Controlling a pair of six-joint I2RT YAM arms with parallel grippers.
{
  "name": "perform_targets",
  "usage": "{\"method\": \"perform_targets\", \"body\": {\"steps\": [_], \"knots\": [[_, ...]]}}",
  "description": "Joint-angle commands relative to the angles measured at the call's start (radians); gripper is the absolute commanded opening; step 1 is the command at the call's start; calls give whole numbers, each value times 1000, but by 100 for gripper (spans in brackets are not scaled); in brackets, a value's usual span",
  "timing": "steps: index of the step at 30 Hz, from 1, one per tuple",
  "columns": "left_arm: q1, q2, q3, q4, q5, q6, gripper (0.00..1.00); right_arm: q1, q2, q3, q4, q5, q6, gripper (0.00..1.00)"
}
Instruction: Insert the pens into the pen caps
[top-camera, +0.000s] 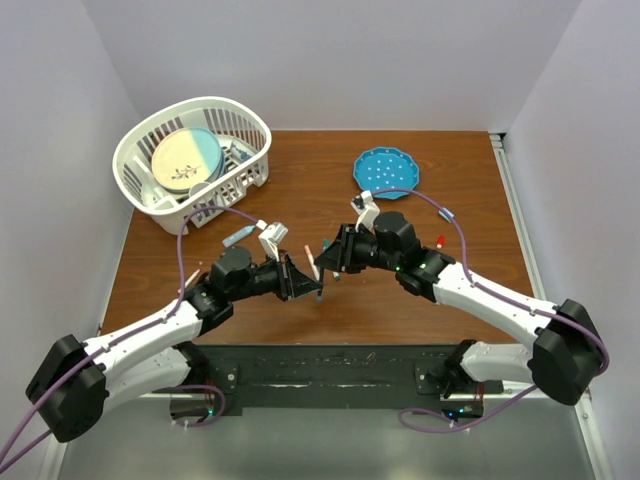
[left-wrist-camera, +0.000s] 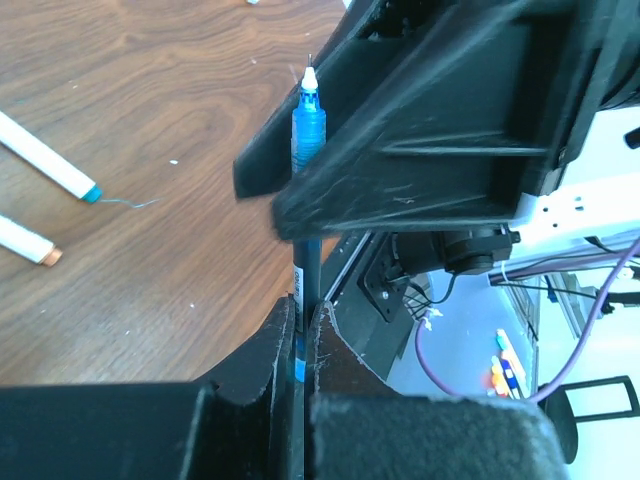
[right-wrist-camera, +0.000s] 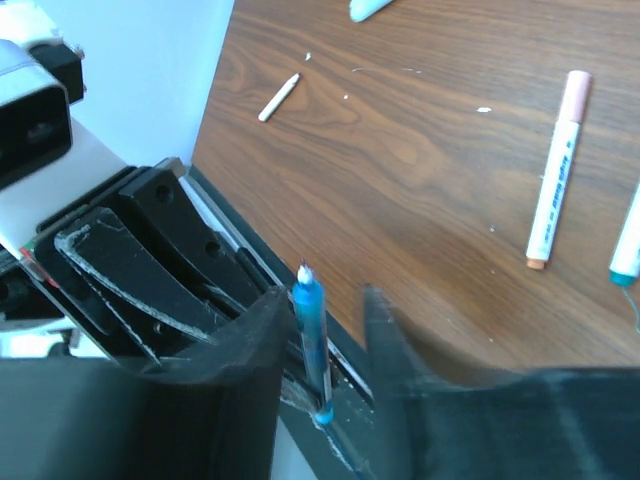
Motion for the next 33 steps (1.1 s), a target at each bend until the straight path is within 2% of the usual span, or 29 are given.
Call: {"method": "perform_targets", "body": {"steps": [1, 3, 4, 8, 11, 13, 16, 17, 18, 19, 20, 21, 22, 24, 28, 31, 33], "knots": [[-1, -15, -2, 83, 47, 30, 0, 27, 4, 52, 64, -5, 2, 13], [-3, -14, 1, 88, 66, 35, 2, 33, -10, 48, 85, -1, 4, 0], [-3, -8, 0, 97, 73, 38, 13, 38, -13, 44, 96, -2, 10, 0], [-3, 14, 0, 125, 98, 38, 29, 49, -21, 42, 139, -20, 33, 0], [-3, 31, 7, 133, 106, 42, 30, 59, -24, 48, 140, -27, 36, 0], [-3, 43, 14, 134, 109, 47, 27, 64, -27, 52, 136, -17, 33, 0], [-1, 49, 17, 128, 110, 50, 0, 67, -28, 64, 110, -11, 18, 0], [-3, 49, 18, 126, 107, 50, 0, 69, -28, 67, 90, -7, 13, 0], [-1, 48, 15, 125, 107, 51, 0, 69, -30, 68, 82, -5, 7, 2], [-1, 44, 15, 119, 106, 55, 0, 70, -33, 78, 67, 12, -5, 11], [-3, 41, 15, 114, 99, 59, 0, 70, -47, 85, 15, 27, -15, 21], [-1, 37, 15, 107, 92, 68, 0, 70, -59, 93, -14, 44, -24, 36], [-1, 19, 17, 75, 83, 93, 0, 70, -71, 113, -37, 88, -54, 41], [0, -29, 26, 28, 21, 136, 0, 70, -114, 146, -189, 156, -97, 48], [2, -142, 40, -108, -118, 196, 0, 63, -182, 179, -411, 387, -185, 50], [5, -236, 55, -179, -193, 232, 0, -5, -199, 183, -621, 539, -211, 50], [6, -282, 85, -226, -198, 281, 0, -117, -188, 168, -694, 581, -217, 49]]}}
